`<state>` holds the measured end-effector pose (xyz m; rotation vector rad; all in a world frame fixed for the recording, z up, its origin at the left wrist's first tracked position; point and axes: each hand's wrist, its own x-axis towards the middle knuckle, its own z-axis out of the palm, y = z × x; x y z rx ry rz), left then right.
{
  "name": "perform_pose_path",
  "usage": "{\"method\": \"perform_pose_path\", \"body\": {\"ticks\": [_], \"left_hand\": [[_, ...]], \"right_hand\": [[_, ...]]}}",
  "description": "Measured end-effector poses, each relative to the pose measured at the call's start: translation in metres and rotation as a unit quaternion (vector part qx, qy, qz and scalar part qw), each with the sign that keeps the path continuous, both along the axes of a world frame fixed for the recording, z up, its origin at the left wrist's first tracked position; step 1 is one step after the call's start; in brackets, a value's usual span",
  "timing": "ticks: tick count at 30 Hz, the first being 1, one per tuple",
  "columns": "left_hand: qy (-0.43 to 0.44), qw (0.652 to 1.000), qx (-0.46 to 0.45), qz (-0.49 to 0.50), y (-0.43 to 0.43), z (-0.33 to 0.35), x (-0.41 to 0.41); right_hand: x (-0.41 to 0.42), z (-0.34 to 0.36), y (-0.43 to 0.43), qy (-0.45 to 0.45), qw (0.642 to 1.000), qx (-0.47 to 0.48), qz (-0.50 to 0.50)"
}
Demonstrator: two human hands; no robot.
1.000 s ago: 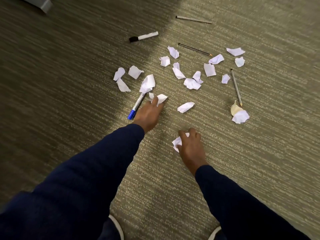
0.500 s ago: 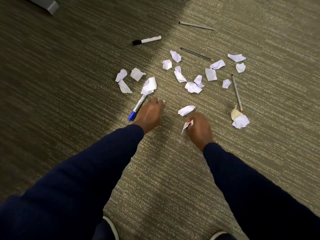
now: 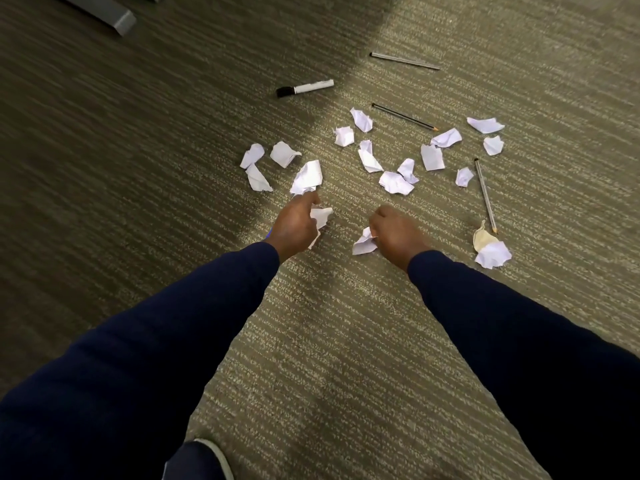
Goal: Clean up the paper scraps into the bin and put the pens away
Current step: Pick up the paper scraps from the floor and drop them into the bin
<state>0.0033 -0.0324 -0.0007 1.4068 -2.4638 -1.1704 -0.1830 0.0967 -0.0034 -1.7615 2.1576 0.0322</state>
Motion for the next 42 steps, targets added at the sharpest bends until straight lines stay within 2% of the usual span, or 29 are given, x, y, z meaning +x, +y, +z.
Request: {"method": "perform_pose_path", "body": {"ticks": [4, 6, 11, 16, 23, 27, 30, 33, 39, 42], "left_hand": [[-0.01, 0.998, 0.036, 0.043, -0.001, -0.002, 0.004], [0.0, 0.997, 0.053, 0.063, -0.001, 0.001, 0.007], [0.025, 0.992, 0.066, 0.103, -0.01, 0.02, 0.023], [0.052, 0.985, 0.067, 0.15, -0.023, 0.06, 0.062], [0.085, 0.952, 0.044, 0.291, -0.045, 0.132, 0.185], [0.079, 0.926, 0.017, 0.368, -0.046, 0.177, 0.271], [0.081, 0.895, -0.014, 0.438, -0.037, 0.209, 0.341], [0.09, 0.849, -0.043, 0.519, -0.017, 0.234, 0.416], [0.073, 0.731, -0.118, 0.669, 0.049, 0.258, 0.556], [0.051, 0.674, -0.111, 0.729, 0.085, 0.249, 0.603]], "right_hand": [[0.01, -0.009, 0.007, 0.011, 1.0, -0.011, 0.003], [0.013, -0.01, 0.007, -0.019, 0.999, -0.027, -0.036], [0.027, 0.003, -0.01, -0.166, 0.964, -0.052, -0.199], [0.073, 0.04, -0.047, -0.321, 0.91, -0.075, -0.253], [0.184, 0.111, -0.121, -0.46, 0.86, -0.072, -0.209], [0.26, 0.148, -0.154, -0.492, 0.855, -0.034, -0.16], [0.329, 0.173, -0.171, -0.519, 0.847, 0.009, -0.115], [0.405, 0.2, -0.176, -0.556, 0.826, 0.06, -0.074], [0.544, 0.236, -0.161, -0.603, 0.779, 0.173, -0.002], [0.602, 0.241, -0.143, -0.611, 0.755, 0.237, 0.026]]}}
